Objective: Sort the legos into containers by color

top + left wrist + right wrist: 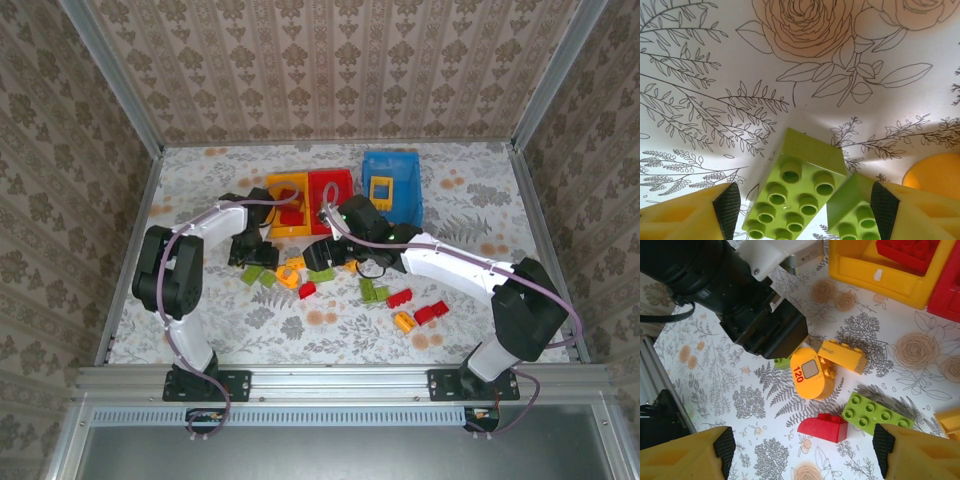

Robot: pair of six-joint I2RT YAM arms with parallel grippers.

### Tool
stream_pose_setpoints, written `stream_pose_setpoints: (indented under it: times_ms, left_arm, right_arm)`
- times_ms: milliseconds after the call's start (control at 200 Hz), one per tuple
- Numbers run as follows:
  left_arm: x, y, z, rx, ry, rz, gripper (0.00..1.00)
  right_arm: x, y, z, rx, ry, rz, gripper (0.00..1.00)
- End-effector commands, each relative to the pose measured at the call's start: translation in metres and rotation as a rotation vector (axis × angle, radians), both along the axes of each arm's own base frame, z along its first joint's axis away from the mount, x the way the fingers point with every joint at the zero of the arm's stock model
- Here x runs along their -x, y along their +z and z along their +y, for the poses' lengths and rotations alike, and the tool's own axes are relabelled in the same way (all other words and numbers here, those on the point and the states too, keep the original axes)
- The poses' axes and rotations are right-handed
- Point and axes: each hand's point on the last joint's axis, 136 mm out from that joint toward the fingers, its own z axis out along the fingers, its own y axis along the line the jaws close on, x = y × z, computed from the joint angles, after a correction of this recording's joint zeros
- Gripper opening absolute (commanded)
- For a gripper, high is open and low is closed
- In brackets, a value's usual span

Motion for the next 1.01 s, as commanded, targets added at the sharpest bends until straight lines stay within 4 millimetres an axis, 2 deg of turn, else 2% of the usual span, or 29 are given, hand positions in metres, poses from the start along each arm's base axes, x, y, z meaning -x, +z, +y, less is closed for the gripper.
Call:
stream_pose_setpoints:
  times_ms: [0,100,225,395,465,555,665,755,770,805,815,830,1000]
  left_arm:
    - [0.004,-0.006,0.011,-0.035,-0.022,0.015,0.7]
    - [0.009,-0.013,0.017,-0.06,0.009,0.046,0.62]
    - [0.014,-0.018,0.026,-0.07,0.073,0.054,0.47]
    - [0.011,-0.014,0.03,-0.051,0.113,0.023,0.3]
    - [0.006,-0.001,0.031,-0.054,0.12,-0.023,0.27]
    - [-0.008,0.032,0.023,-0.021,0.126,-0.115,0.24]
    - [-0.029,0.08,-0.007,0.062,0.112,-0.223,0.23]
    - [-0.047,0.109,-0.04,0.139,0.097,-0.278,0.23]
    - [-0.046,0.114,-0.053,0.156,0.071,-0.287,0.23]
    - [-0.052,0.121,-0.07,0.186,0.056,-0.301,0.23]
    - [-0.053,0.123,-0.075,0.193,0.052,-0.307,0.23]
    - [-0.056,0.125,-0.083,0.205,0.044,-0.313,0.23]
    - [-0.091,0.135,-0.155,0.308,-0.024,-0.362,0.25]
  right_arm:
    - [-0.003,0.018,0.012,-0.069,0.02,-0.004,0.76]
    - [-0.003,0.018,0.013,-0.077,0.019,0.003,0.75]
    - [-0.002,0.02,0.015,-0.09,0.027,0.01,0.75]
    - [0.006,0.031,0.025,-0.162,0.092,-0.008,0.73]
    - [0.007,0.042,0.027,-0.202,0.104,-0.052,0.73]
    - [-0.003,0.056,0.017,-0.209,0.046,-0.148,0.73]
    - [-0.031,0.072,-0.016,-0.196,-0.15,-0.244,0.72]
    - [-0.055,0.079,-0.047,-0.228,-0.301,-0.265,0.72]
    - [-0.058,0.078,-0.051,-0.228,-0.318,-0.264,0.72]
    - [-0.065,0.077,-0.059,-0.225,-0.353,-0.266,0.72]
    - [-0.064,0.088,-0.063,-0.24,-0.361,-0.284,0.72]
    - [-0.065,0.091,-0.067,-0.243,-0.373,-0.294,0.72]
    - [-0.085,0.093,-0.104,-0.16,-0.538,-0.311,0.73]
